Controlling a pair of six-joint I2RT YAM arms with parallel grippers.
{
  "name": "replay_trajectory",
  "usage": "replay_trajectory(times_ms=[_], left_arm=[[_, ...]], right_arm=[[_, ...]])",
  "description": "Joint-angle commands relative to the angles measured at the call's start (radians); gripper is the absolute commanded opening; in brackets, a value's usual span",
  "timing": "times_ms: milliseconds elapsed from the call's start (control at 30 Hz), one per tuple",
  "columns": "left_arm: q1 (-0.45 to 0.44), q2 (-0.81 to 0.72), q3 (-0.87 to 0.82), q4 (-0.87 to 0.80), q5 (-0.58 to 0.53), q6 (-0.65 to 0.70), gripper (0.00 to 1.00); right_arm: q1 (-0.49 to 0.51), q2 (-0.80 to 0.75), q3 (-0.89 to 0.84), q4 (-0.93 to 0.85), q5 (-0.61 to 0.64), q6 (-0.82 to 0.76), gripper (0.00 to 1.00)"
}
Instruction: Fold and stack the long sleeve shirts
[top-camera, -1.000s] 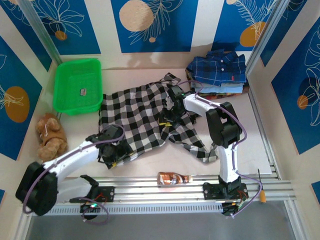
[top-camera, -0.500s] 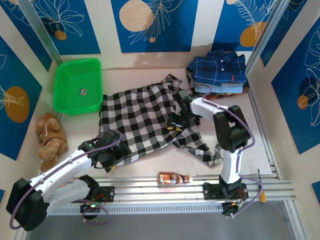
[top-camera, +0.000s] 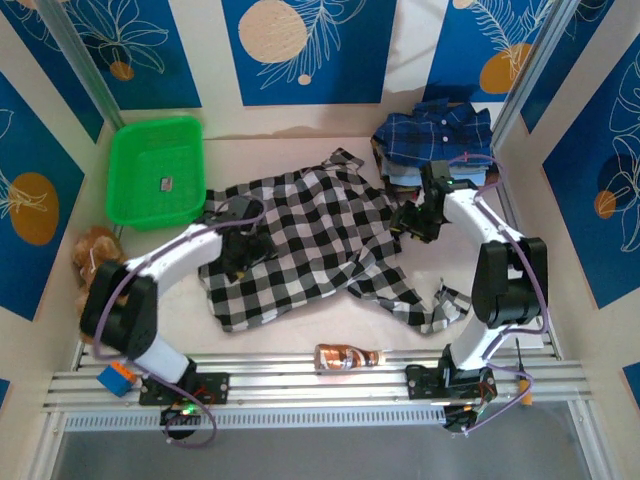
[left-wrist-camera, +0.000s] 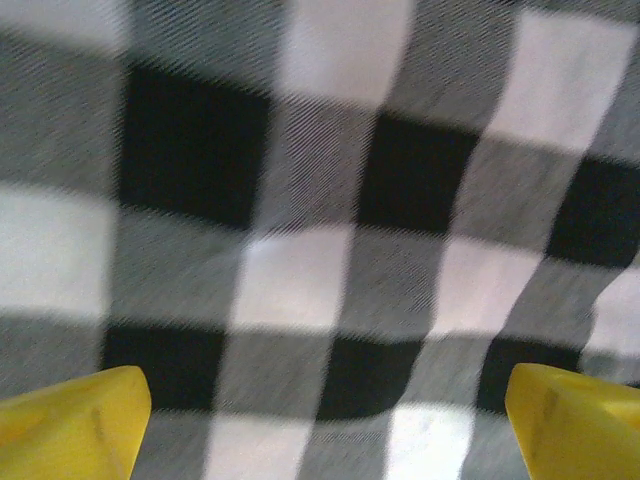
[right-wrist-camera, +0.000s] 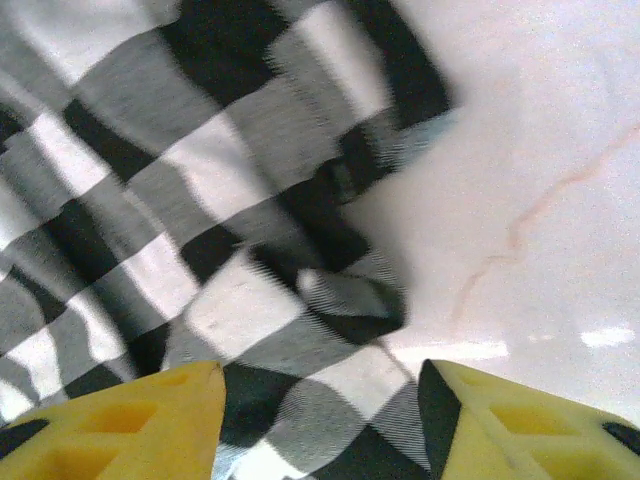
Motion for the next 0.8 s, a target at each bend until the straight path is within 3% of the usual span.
replay_trajectory(times_ms=[0, 233, 433, 600, 767], left_arm=[[0.007, 0.109, 0.112, 0.056, -0.007, 0.078, 0.92], [-0.032, 0.34, 0.404, 0.11, 0.051, 0.102, 0.92], [-0.142, 0.574, 0.735, 0.074, 0.095, 0.12, 0.92], [-0.188, 0.682, 0.791, 0.205, 0.152, 0.032, 0.91], [-0.193, 0.777, 0.848, 0.232, 0.16, 0.018, 0.91]], right_arm=[[0.004, -0.044, -0.079, -0.076, -0.026, -0.032, 0.53], [0.043, -0.248, -0.365, -0.066, -0.071, 0.07, 0.5], [0.102, -0.194, -0.43, -0.068, -0.001, 0.188, 0.41], [0.18, -0.1, -0.41, -0.183, 0.14, 0.195, 0.39], [0.196, -0.062, -0.422, -0.238, 0.145, 0.25, 0.38]])
